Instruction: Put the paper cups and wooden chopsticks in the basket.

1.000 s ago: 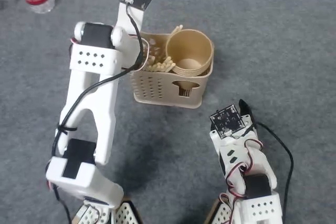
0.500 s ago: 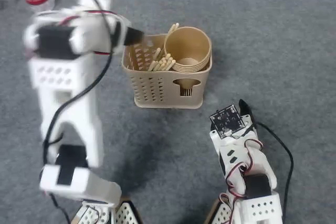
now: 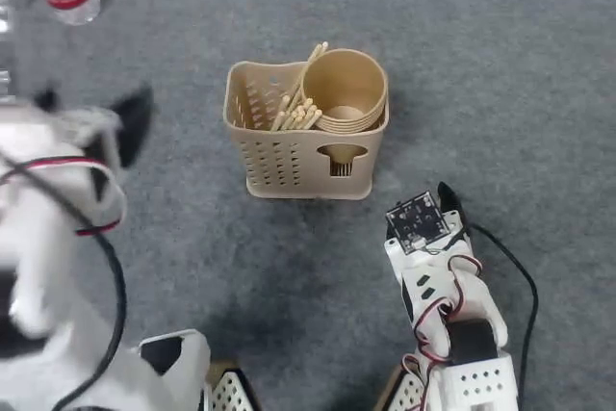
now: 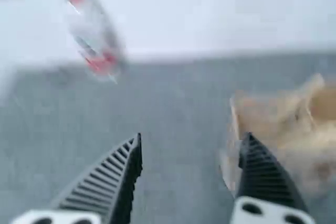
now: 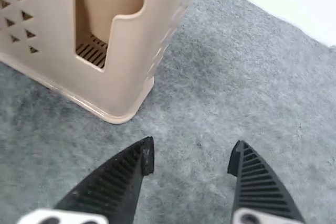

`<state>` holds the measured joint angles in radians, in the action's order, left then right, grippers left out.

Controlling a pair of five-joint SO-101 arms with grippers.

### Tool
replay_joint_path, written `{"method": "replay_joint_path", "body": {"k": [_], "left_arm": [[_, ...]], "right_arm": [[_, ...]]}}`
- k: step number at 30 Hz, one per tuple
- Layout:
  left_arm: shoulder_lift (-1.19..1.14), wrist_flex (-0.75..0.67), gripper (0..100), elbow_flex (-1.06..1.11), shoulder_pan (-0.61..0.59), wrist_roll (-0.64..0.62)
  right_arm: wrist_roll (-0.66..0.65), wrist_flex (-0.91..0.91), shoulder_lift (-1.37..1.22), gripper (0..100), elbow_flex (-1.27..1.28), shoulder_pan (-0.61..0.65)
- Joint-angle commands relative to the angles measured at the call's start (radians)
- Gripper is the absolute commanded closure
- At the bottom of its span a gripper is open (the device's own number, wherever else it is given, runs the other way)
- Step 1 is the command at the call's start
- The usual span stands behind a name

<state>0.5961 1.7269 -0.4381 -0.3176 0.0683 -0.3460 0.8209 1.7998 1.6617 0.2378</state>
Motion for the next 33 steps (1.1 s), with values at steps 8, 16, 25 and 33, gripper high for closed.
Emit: {"method": "replay_joint_path", "body": {"k": [8,16,25,33], "left_arm": [[0.609,-0.222,72,0.975,-0.008,-0.109],[1.125,-0.425,72,1.550,-0.011,-0.110],[1.200,-0.390,72,1.807,-0.011,-0.115],[1.200,-0.296,72,1.847,-0.006,-0.117]], "right_arm": [[0.084,0.424,0.012,76.0,-0.465,-0.139],[0.104,0.575,0.015,69.2,-0.494,-0.326],[0.446,0.619,0.015,69.2,-0.499,-0.358],[0.516,0.753,0.016,69.2,-0.578,-0.303]]}}
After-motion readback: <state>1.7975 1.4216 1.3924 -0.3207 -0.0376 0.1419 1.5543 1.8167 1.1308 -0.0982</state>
